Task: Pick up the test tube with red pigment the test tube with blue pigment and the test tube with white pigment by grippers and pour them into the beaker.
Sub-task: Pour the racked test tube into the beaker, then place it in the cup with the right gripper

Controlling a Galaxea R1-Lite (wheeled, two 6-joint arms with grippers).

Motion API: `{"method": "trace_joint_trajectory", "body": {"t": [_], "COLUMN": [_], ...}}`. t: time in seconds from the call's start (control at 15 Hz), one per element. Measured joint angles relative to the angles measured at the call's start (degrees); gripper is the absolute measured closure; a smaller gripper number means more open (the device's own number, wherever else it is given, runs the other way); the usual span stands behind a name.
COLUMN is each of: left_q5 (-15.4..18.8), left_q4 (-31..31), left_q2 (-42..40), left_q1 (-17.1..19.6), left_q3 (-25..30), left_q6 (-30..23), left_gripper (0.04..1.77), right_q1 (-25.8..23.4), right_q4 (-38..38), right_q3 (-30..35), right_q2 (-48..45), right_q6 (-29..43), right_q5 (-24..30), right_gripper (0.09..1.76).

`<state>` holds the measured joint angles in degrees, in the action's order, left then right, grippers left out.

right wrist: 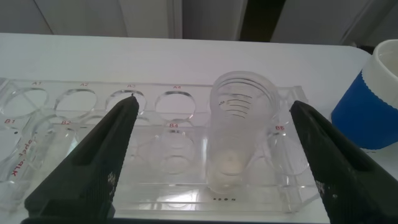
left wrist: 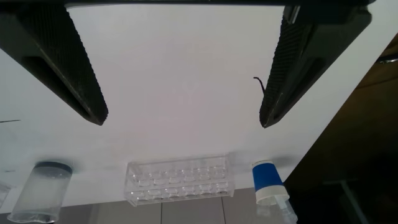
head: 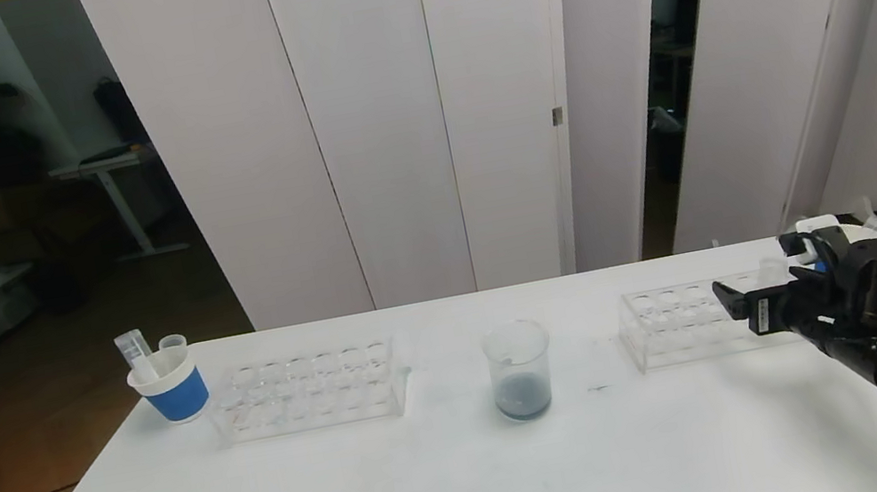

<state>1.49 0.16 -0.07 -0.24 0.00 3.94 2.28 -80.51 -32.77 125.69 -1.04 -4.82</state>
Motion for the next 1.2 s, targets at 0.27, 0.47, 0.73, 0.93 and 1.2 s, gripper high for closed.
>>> {"method": "trace_joint_trajectory", "body": {"t": [0.27,0.47,0.73,0.93,1.2], "left_q5": [0.0,0.0,0.0,0.0,0.0], "left_q4": [0.0,0.0,0.0,0.0,0.0], "left_q2": [0.0,0.0,0.0,0.0,0.0], "left_q1": [0.0,0.0,0.0,0.0,0.0], "left_q3": [0.0,0.0,0.0,0.0,0.0], "left_q6": [0.0,0.0,0.0,0.0,0.0], "left_gripper": [0.07,0.07,0.07,0.07,0.07], "right_q1": [-0.2,-0.2,-0.1,-0.1,-0.1], "right_q4": [0.0,0.0,0.0,0.0,0.0], "right_q3": [-1.5,-2.2,-2.5,-3.0,-3.2], "right_q2": [1.4,2.2,2.7,2.8,2.9], "right_q6": [0.1,0.2,0.2,0.2,0.5], "right_q5": [0.1,0.1,0.0,-0.1,-0.1], "right_gripper": [0.1,0.1,0.1,0.56,1.12]}}
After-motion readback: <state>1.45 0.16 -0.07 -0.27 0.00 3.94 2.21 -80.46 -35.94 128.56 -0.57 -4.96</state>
